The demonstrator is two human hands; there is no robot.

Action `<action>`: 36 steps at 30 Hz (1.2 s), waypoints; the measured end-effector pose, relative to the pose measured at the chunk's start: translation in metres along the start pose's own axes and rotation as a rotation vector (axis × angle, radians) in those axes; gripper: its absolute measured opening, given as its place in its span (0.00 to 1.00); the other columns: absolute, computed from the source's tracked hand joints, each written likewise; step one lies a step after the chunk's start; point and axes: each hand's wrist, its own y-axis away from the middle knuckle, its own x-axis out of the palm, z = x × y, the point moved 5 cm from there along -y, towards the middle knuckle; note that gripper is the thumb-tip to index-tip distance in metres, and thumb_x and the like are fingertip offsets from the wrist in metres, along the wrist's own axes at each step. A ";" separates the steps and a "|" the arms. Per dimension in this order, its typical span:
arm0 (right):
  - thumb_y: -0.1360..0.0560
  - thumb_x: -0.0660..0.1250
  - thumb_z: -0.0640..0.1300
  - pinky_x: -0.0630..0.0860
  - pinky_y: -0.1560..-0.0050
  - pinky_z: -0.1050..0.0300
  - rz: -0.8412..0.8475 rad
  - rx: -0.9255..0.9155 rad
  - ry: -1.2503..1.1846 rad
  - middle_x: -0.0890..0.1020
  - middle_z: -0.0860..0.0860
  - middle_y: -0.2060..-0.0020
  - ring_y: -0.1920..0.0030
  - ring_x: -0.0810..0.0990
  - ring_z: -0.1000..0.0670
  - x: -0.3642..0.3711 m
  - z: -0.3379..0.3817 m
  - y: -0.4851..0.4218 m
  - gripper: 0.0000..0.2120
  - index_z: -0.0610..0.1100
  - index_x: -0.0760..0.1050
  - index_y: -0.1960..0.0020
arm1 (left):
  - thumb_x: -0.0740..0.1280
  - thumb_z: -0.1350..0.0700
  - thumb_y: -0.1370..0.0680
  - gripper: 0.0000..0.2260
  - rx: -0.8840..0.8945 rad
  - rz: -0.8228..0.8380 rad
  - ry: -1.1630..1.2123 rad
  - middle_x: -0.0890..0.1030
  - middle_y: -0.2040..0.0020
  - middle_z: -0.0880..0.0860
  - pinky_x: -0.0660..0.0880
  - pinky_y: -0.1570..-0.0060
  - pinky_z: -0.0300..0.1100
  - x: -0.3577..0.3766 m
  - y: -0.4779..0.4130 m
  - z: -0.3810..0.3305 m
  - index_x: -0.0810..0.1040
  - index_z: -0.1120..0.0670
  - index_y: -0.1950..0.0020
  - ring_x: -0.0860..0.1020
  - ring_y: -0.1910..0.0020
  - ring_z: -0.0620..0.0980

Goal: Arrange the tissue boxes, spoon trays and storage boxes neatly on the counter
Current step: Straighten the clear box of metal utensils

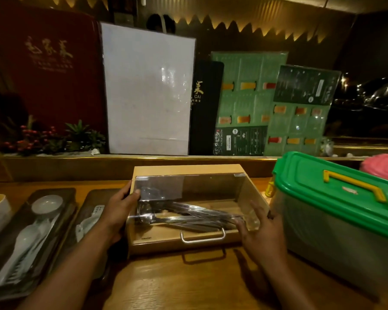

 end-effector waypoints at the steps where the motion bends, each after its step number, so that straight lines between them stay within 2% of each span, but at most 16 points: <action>1: 0.28 0.69 0.64 0.75 0.37 0.43 -0.003 0.007 -0.009 0.63 0.43 0.30 0.33 0.70 0.40 -0.003 0.000 0.003 0.32 0.64 0.62 0.26 | 0.62 0.56 0.17 0.15 0.003 0.009 0.001 0.85 0.43 0.52 0.80 0.54 0.54 0.000 0.002 0.000 0.76 0.42 0.33 0.85 0.48 0.54; 5: 0.28 0.72 0.60 0.74 0.39 0.46 -0.031 0.024 -0.046 0.65 0.43 0.32 0.34 0.71 0.42 -0.013 -0.004 0.015 0.29 0.61 0.68 0.28 | 0.62 0.56 0.17 0.17 0.022 0.013 -0.018 0.84 0.42 0.52 0.80 0.53 0.55 -0.002 0.013 0.001 0.75 0.43 0.30 0.84 0.46 0.55; 10: 0.29 0.74 0.58 0.74 0.40 0.48 -0.058 0.026 -0.105 0.66 0.44 0.33 0.35 0.71 0.42 -0.021 -0.011 0.031 0.28 0.59 0.72 0.31 | 0.62 0.54 0.17 0.17 0.044 0.021 -0.050 0.83 0.40 0.48 0.80 0.48 0.58 -0.004 0.030 0.004 0.75 0.41 0.30 0.81 0.42 0.54; 16: 0.30 0.75 0.58 0.74 0.42 0.52 -0.078 -0.003 -0.131 0.66 0.47 0.38 0.38 0.72 0.45 -0.028 -0.020 0.046 0.27 0.60 0.73 0.33 | 0.62 0.54 0.17 0.17 0.056 0.010 -0.082 0.83 0.42 0.48 0.79 0.45 0.61 -0.007 0.046 0.006 0.75 0.38 0.31 0.82 0.43 0.53; 20: 0.30 0.74 0.57 0.75 0.42 0.53 -0.082 -0.034 -0.158 0.65 0.50 0.40 0.40 0.73 0.47 -0.032 -0.025 0.054 0.26 0.63 0.73 0.33 | 0.62 0.55 0.17 0.17 0.063 0.029 -0.109 0.83 0.40 0.50 0.78 0.43 0.62 -0.010 0.052 0.008 0.75 0.41 0.30 0.82 0.42 0.53; 22: 0.29 0.75 0.56 0.77 0.41 0.49 -0.057 -0.054 -0.156 0.64 0.51 0.40 0.41 0.73 0.48 -0.033 -0.028 0.057 0.26 0.65 0.71 0.34 | 0.62 0.56 0.17 0.17 0.050 0.021 -0.129 0.83 0.40 0.50 0.79 0.46 0.58 -0.011 0.055 0.009 0.75 0.41 0.31 0.82 0.43 0.53; 24: 0.28 0.74 0.55 0.76 0.38 0.48 0.001 -0.087 -0.154 0.65 0.51 0.39 0.41 0.73 0.49 -0.038 -0.031 0.057 0.27 0.64 0.69 0.32 | 0.63 0.56 0.18 0.16 0.029 -0.002 -0.154 0.84 0.42 0.50 0.80 0.50 0.54 -0.012 0.056 0.006 0.78 0.39 0.35 0.83 0.45 0.54; 27: 0.27 0.72 0.56 0.75 0.38 0.49 0.098 -0.166 -0.102 0.70 0.52 0.37 0.39 0.73 0.52 -0.057 -0.039 0.051 0.32 0.59 0.65 0.26 | 0.65 0.58 0.19 0.15 0.026 -0.057 -0.275 0.83 0.42 0.51 0.78 0.45 0.61 -0.007 0.058 -0.005 0.80 0.36 0.43 0.82 0.45 0.56; 29: 0.27 0.72 0.56 0.76 0.39 0.48 0.124 -0.206 -0.113 0.73 0.53 0.38 0.39 0.74 0.52 -0.080 -0.049 0.042 0.31 0.57 0.67 0.26 | 0.67 0.59 0.20 0.18 0.078 -0.138 -0.417 0.79 0.38 0.51 0.77 0.45 0.59 0.004 0.065 -0.017 0.76 0.40 0.35 0.79 0.43 0.55; 31: 0.28 0.71 0.58 0.79 0.43 0.47 0.030 -0.263 -0.132 0.77 0.53 0.40 0.41 0.77 0.53 -0.115 -0.063 0.028 0.26 0.54 0.74 0.32 | 0.70 0.58 0.22 0.26 0.186 -0.245 -0.639 0.75 0.31 0.54 0.76 0.43 0.58 0.022 0.071 -0.031 0.69 0.45 0.26 0.76 0.37 0.58; 33: 0.29 0.72 0.58 0.81 0.49 0.47 -0.130 -0.339 -0.144 0.81 0.52 0.47 0.48 0.81 0.54 -0.155 -0.080 0.012 0.19 0.51 0.80 0.40 | 0.73 0.55 0.24 0.28 0.311 -0.263 -0.814 0.73 0.28 0.57 0.75 0.40 0.60 0.056 0.082 -0.042 0.69 0.45 0.26 0.74 0.34 0.61; 36: 0.27 0.75 0.45 0.81 0.53 0.52 -0.302 -0.384 -0.167 0.83 0.52 0.53 0.55 0.82 0.56 -0.212 -0.107 -0.007 0.10 0.46 0.82 0.47 | 0.73 0.55 0.25 0.26 0.474 -0.177 -0.920 0.70 0.26 0.56 0.68 0.33 0.55 0.134 0.107 -0.046 0.72 0.49 0.27 0.69 0.29 0.57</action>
